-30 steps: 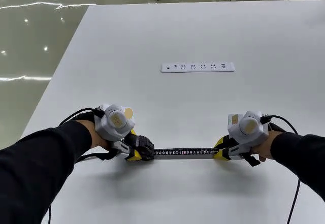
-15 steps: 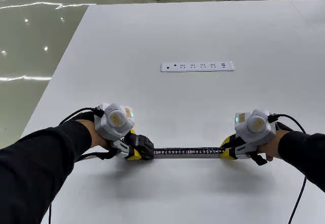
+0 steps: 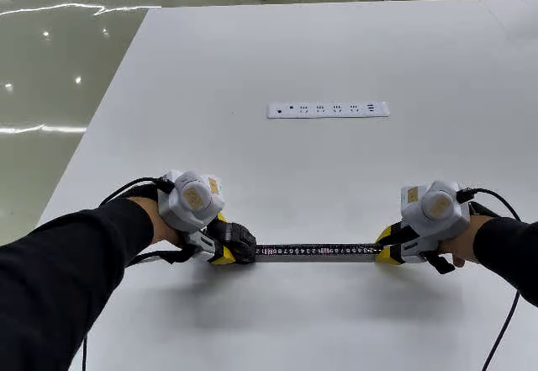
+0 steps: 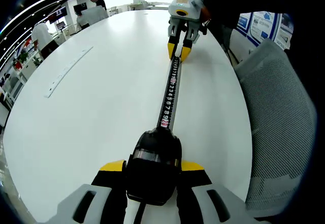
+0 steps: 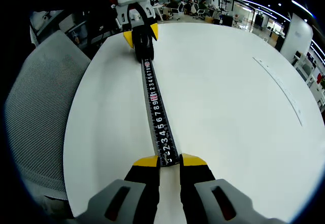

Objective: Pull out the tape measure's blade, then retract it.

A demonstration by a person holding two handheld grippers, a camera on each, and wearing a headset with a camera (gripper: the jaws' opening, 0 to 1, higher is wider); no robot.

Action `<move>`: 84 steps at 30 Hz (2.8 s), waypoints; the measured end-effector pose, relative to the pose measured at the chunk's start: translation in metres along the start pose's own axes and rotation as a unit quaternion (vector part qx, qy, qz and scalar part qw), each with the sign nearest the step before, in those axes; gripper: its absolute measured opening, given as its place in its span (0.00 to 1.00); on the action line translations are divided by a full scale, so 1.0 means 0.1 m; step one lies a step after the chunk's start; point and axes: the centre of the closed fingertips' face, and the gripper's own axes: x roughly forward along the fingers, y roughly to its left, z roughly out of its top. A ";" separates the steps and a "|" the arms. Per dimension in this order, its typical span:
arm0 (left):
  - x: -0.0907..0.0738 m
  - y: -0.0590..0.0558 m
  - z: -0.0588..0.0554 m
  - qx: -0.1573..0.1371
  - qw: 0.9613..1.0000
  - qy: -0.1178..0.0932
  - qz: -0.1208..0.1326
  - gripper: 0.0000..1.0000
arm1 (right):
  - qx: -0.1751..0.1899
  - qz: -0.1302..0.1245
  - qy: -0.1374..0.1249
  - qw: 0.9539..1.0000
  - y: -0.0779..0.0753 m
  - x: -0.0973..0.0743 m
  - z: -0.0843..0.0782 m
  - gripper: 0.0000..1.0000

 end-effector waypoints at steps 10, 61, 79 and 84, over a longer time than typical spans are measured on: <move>0.00 -0.01 0.00 -0.001 1.000 0.001 -0.001 0.34 | 0.005 0.002 -0.002 1.000 0.01 -0.05 -0.04 0.09; -0.05 0.08 -0.24 -0.043 0.997 -0.011 0.061 0.38 | 0.044 -0.060 -0.007 0.997 -0.05 -0.07 -0.01 0.20; -0.87 -0.16 -0.59 -0.301 0.906 -0.228 0.192 1.00 | 0.173 -0.229 -0.141 0.947 0.27 -1.02 -0.37 0.84; -0.99 -0.35 -0.53 -0.301 0.899 -0.248 0.200 1.00 | 0.210 -0.255 -0.158 0.931 0.42 -1.29 -0.58 0.91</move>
